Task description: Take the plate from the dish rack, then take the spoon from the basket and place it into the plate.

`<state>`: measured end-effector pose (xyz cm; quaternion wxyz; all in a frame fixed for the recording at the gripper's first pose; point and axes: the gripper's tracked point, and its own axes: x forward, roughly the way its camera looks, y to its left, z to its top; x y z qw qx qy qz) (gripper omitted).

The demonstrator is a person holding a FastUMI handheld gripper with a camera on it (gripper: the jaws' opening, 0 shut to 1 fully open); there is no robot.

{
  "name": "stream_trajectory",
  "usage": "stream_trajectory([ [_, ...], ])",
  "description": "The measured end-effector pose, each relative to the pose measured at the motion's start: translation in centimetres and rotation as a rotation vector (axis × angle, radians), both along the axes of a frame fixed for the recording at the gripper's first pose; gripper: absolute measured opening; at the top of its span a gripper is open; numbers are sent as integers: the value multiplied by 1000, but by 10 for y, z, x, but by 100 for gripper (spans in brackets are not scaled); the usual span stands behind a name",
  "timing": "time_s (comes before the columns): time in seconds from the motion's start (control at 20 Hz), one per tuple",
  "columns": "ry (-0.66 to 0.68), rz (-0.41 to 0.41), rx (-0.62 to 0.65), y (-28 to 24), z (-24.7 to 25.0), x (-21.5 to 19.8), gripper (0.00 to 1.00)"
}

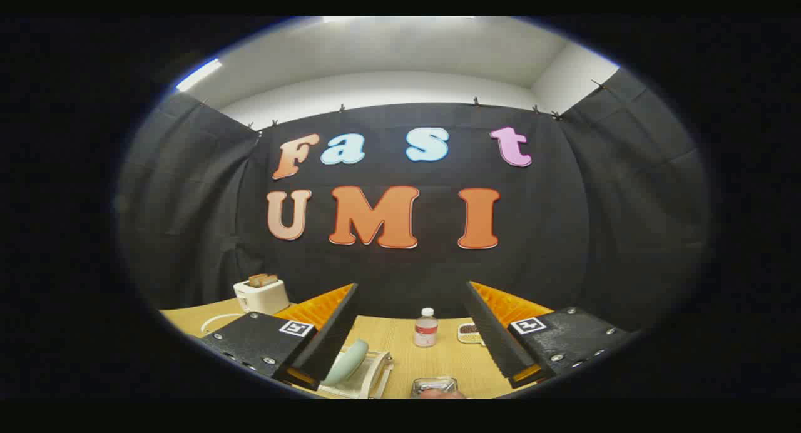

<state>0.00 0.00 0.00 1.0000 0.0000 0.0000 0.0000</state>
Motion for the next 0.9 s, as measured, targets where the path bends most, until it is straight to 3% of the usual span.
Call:
stream_trajectory([
  [0.9, 1, 88, -2, 36, 66, 12, 98],
])
